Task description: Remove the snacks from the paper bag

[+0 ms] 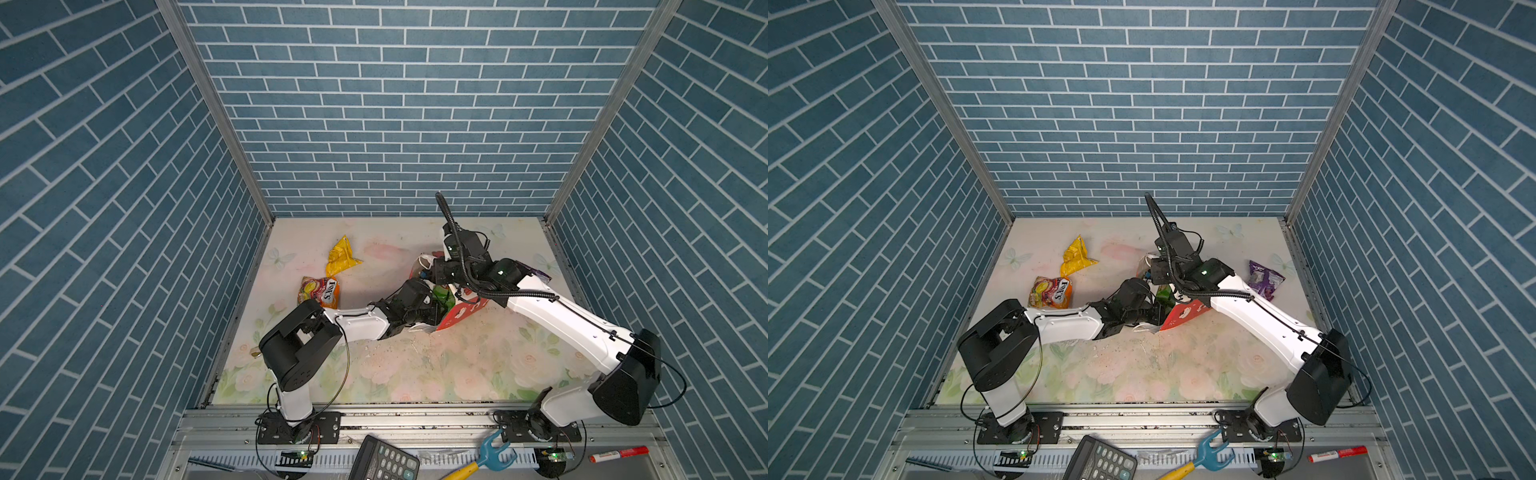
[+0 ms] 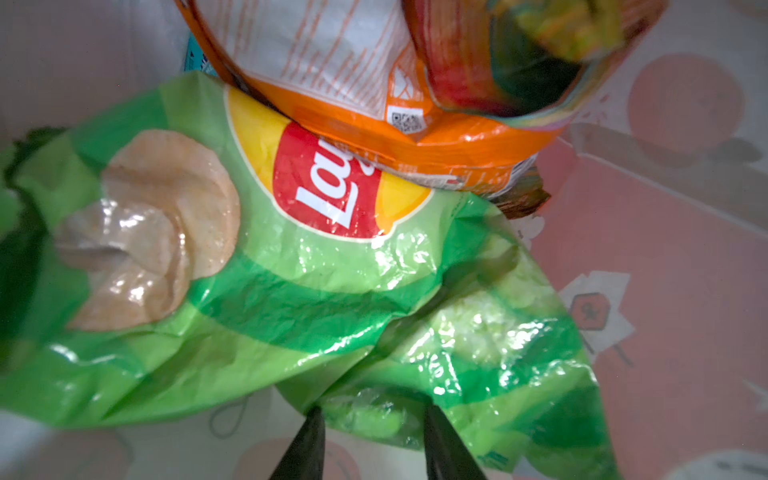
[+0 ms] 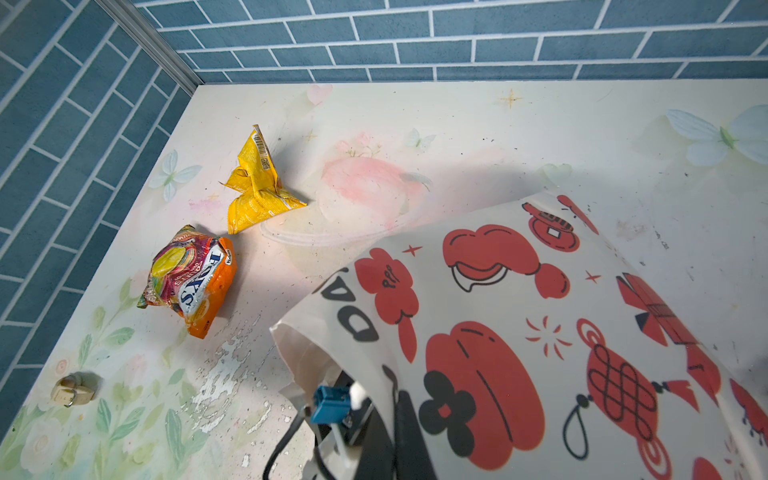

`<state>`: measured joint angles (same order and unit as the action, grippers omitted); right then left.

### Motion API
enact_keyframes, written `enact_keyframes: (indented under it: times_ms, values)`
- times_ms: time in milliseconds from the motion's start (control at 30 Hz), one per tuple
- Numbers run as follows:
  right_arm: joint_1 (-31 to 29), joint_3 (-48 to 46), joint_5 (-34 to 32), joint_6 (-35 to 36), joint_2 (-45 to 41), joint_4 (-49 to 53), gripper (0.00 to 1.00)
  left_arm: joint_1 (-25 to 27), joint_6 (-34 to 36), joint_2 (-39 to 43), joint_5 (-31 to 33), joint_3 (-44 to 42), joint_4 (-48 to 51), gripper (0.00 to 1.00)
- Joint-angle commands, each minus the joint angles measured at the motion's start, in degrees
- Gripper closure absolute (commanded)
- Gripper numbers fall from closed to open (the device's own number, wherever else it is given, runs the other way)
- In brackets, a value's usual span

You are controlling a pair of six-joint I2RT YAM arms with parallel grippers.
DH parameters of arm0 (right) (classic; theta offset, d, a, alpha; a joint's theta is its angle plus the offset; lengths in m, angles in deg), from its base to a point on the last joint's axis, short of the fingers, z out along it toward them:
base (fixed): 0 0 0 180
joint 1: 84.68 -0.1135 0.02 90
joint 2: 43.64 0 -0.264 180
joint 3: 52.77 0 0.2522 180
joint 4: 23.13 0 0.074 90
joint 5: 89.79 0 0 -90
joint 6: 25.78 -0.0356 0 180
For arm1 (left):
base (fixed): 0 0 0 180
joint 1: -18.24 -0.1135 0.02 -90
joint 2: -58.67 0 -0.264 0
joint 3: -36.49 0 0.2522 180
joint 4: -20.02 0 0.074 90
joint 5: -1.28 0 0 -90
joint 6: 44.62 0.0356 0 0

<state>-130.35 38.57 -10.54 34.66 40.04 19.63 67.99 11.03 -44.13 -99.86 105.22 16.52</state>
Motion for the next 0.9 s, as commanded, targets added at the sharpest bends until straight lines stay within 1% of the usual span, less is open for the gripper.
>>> enact_keyframes:
  times_ms: [0,33,133,200,300,867]
  values:
    - [0.14,-0.84,-1.73,-0.23,-2.71,-0.82,1.0,-0.19,0.57,-0.96,1.71,1.12,1.08,0.69]
    - [0.16,-0.93,-1.69,-0.33,-2.73,-0.87,1.0,-0.23,0.55,-0.82,2.05,0.95,1.17,0.71]
    - [0.16,-1.16,-1.47,-0.32,-2.6,-0.87,1.0,-0.36,0.73,-0.23,2.61,0.75,1.35,0.87]
    - [0.14,-1.18,-1.49,-0.32,-2.56,-0.84,1.0,-0.45,0.74,0.15,2.7,0.52,1.46,0.96]
    - [0.12,-1.34,-1.56,-0.32,-2.65,-0.87,1.0,-0.62,0.77,1.05,3.15,0.24,1.79,1.0]
    - [0.1,-1.91,-2.52,-0.32,-2.47,-0.18,1.0,-2.34,0.94,3.56,3.92,-1.5,2.08,1.0]
